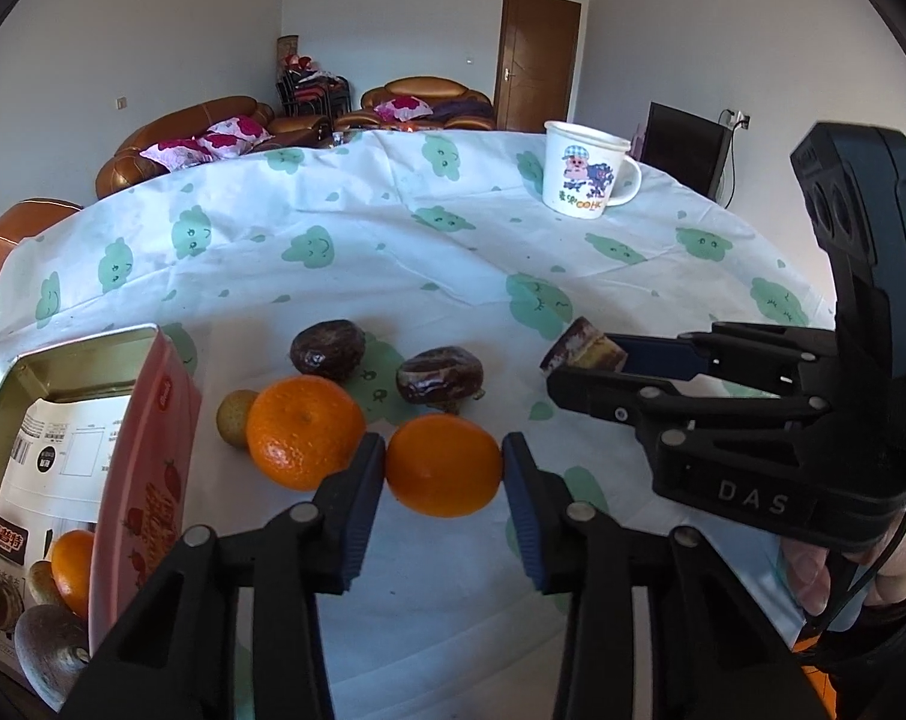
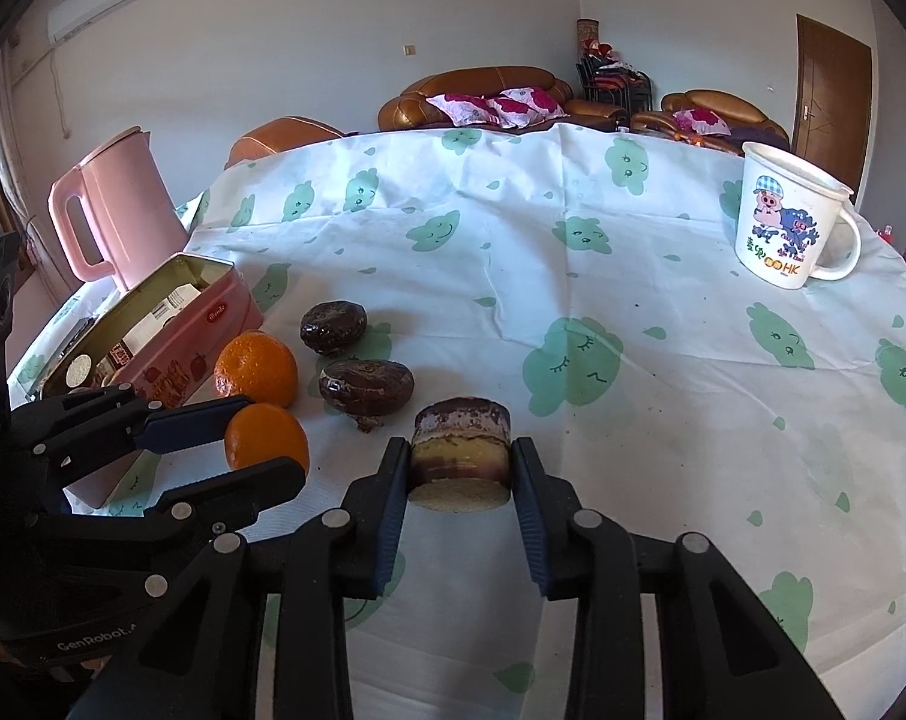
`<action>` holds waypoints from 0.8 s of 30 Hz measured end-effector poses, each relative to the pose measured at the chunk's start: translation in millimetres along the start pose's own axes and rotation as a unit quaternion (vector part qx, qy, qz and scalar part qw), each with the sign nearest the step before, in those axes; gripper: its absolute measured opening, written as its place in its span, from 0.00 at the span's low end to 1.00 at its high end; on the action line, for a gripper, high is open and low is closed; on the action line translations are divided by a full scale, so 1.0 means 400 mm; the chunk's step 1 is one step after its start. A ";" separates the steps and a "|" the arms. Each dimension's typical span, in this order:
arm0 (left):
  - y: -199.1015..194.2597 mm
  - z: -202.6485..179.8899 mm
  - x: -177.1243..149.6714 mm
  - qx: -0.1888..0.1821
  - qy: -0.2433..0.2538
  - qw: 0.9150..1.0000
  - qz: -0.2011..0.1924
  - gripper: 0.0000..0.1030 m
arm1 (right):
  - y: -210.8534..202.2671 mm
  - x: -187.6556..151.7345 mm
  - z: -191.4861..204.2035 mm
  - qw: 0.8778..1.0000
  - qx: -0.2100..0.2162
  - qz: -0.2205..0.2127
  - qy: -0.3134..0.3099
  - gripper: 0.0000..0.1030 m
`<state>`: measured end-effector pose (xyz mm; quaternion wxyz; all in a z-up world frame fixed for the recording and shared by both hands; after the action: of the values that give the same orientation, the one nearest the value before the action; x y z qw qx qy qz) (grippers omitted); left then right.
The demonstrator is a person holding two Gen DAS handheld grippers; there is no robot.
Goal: Organize fruits
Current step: 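Grasp the layered cake slice with the right tool while the left tool grasps an orange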
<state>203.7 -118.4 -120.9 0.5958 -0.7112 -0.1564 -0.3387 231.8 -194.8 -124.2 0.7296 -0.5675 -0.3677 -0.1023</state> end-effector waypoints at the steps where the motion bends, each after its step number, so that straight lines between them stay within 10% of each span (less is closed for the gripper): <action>1: -0.007 0.002 0.002 0.004 -0.001 1.000 -0.007 0.41 | -0.005 0.002 0.003 1.000 0.000 -0.005 -0.003 0.35; 24: -0.106 0.030 0.025 0.041 -0.012 0.994 -0.101 0.41 | -0.084 0.027 0.021 0.996 0.002 -0.084 -0.023 0.35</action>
<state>188.1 -98.4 -83.5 0.5850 -0.6708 -0.2485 -0.3821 216.8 -195.6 -91.1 0.7108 -0.5354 -0.4312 -0.1489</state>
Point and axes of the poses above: each gripper's, at about its wrist camera, not at the fingertips, and y roughly the way its jaws point, z to its left, x to its top, the point moved 10 cm from there along y, roughly the way its jaws point, and after that the axes turned 5 degrees about z, right-handed, at the moved point
